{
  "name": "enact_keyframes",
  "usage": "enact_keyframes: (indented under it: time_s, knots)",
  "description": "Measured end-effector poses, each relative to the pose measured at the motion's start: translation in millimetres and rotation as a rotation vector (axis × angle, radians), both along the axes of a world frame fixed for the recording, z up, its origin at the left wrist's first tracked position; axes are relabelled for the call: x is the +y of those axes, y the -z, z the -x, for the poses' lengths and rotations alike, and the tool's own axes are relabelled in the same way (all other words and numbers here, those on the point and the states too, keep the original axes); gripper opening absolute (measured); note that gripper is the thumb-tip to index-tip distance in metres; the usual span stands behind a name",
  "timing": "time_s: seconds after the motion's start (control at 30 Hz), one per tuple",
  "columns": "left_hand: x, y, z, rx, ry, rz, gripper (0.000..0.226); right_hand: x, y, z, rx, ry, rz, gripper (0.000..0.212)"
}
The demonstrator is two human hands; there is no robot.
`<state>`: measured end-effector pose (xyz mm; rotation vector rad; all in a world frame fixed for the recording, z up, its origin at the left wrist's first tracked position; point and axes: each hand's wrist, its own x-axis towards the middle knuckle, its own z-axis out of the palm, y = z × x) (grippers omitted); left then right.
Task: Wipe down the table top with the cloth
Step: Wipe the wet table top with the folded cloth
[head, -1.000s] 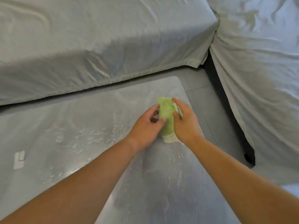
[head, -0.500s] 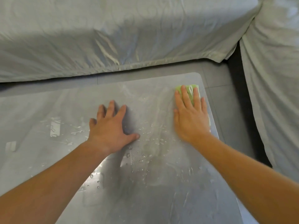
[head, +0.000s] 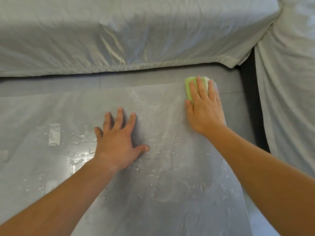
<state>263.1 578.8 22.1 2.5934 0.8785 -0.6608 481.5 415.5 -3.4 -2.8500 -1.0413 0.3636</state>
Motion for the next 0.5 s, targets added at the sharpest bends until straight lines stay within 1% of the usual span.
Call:
enact_keyframes:
  time_s: [0.03, 0.07, 0.1, 0.13, 0.2, 0.23, 0.27, 0.3, 0.37, 0.4, 0.43, 0.47, 0.5]
  knots:
    - [0.0, 0.8, 0.3, 0.001, 0.003, 0.001, 0.108, 12.5, 0.8, 5.3, 0.001, 0.093, -0.019, 0.062]
    - [-0.2, 1.6, 0.7, 0.002, 0.007, 0.0, 0.108, 22.5, 1.1, 17.7, -0.001, 0.138, -0.029, 0.063]
    - [-0.6, 1.8, 1.3, 0.001, 0.01, -0.004, 0.107, 28.5, 1.8, 34.8, -0.005, 0.104, -0.042, 0.064]
    - [-1.0, 1.6, 2.0, -0.001, 0.01, -0.01, 0.107, 29.3, 1.7, 52.7, -0.001, -0.011, -0.053, 0.064]
    - [-1.5, 1.3, 2.0, -0.006, 0.013, -0.021, 0.107, 13.7, 0.7, 75.7, 0.006, -0.348, -0.026, 0.063]
    - [-1.1, 0.7, 1.9, -0.005, 0.016, -0.023, 0.106, 6.4, 0.4, 68.4, 0.011, -0.46, -0.03, 0.063]
    - [-0.7, 0.0, 1.8, -0.002, 0.018, -0.021, 0.106, 2.6, 2.0, 51.3, 0.012, -0.468, -0.051, 0.063]
    - [-0.5, -0.4, 1.4, 0.0, 0.02, -0.017, 0.106, 3.5, 2.9, 32.6, 0.02, -0.357, -0.064, 0.062]
    - [-0.4, -0.4, 1.9, 0.006, 0.027, -0.015, 0.106, 16.2, -1.2, 0.2, 0.054, 0.029, -0.078, 0.062]
    - [-0.2, 0.1, 2.9, 0.006, 0.031, -0.021, 0.106, 27.2, -1.1, -0.8, 0.054, 0.144, -0.07, 0.063]
    - [0.0, 0.4, 3.4, 0.004, 0.037, -0.031, 0.106, 39.6, -0.8, 8.5, 0.027, 0.152, -0.062, 0.064]
    - [-0.3, 0.8, 3.6, -0.002, 0.043, -0.037, 0.107, 48.3, -0.3, 23.0, 0.005, 0.076, -0.058, 0.064]
    - [-0.5, 1.5, 3.8, -0.012, 0.044, -0.041, 0.107, 51.5, 0.3, 38.6, 0.007, -0.059, -0.057, 0.065]
